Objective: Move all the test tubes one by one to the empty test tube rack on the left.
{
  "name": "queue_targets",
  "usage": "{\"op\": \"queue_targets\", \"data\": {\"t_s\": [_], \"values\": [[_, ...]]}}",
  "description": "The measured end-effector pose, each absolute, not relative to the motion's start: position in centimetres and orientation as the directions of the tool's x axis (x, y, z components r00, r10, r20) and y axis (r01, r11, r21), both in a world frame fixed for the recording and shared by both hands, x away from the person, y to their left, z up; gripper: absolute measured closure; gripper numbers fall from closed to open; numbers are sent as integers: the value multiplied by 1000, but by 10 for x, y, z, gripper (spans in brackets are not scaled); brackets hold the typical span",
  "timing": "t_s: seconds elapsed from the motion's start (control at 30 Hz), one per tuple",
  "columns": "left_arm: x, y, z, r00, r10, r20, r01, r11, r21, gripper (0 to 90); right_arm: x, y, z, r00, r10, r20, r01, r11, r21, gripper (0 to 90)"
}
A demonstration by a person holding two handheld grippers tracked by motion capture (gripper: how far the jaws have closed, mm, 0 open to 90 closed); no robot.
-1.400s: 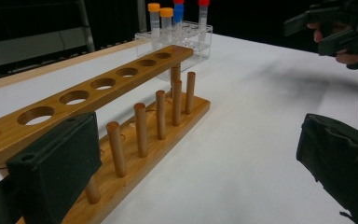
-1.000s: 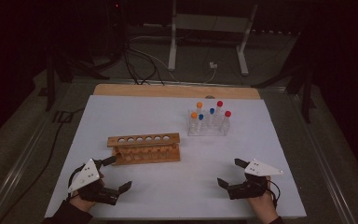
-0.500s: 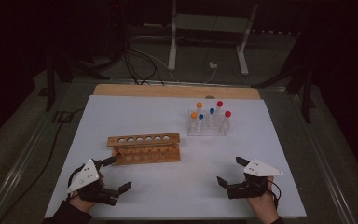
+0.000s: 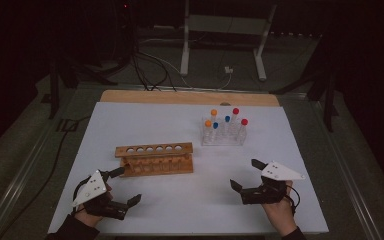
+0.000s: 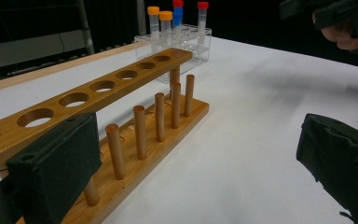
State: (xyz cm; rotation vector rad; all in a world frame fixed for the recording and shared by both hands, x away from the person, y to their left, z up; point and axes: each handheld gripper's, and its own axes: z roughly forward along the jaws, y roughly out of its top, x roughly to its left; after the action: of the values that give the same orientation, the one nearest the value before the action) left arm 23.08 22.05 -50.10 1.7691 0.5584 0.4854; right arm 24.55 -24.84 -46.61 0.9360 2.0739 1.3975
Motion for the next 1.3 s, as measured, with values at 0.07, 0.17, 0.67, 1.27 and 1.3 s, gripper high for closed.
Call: {"op": "queue_targets", "data": {"t_s": [0.07, 0.17, 0.67, 1.27, 1.3], "values": [[231, 221, -501, 802, 597, 41, 121, -229, 966, 5, 251, -245, -460, -655, 755, -21, 256, 248, 934, 1], [231, 221, -501, 802, 596, 35, 121, -220, 968, 5, 258, -242, -454, -650, 760, -22, 243, 235, 941, 1], [231, 222, -501, 803, 595, 33, 120, -215, 969, 5, 307, -219, -440, -637, 770, -22, 212, 202, 956, 1], [231, 222, -501, 803, 595, 30, 120, -211, 970, 5, 363, -206, -450, -571, 821, 4, 282, 192, 940, 187], [231, 222, -501, 803, 595, 30, 120, -211, 970, 5, 363, -206, -450, -571, 821, 4, 282, 192, 940, 187]]}}
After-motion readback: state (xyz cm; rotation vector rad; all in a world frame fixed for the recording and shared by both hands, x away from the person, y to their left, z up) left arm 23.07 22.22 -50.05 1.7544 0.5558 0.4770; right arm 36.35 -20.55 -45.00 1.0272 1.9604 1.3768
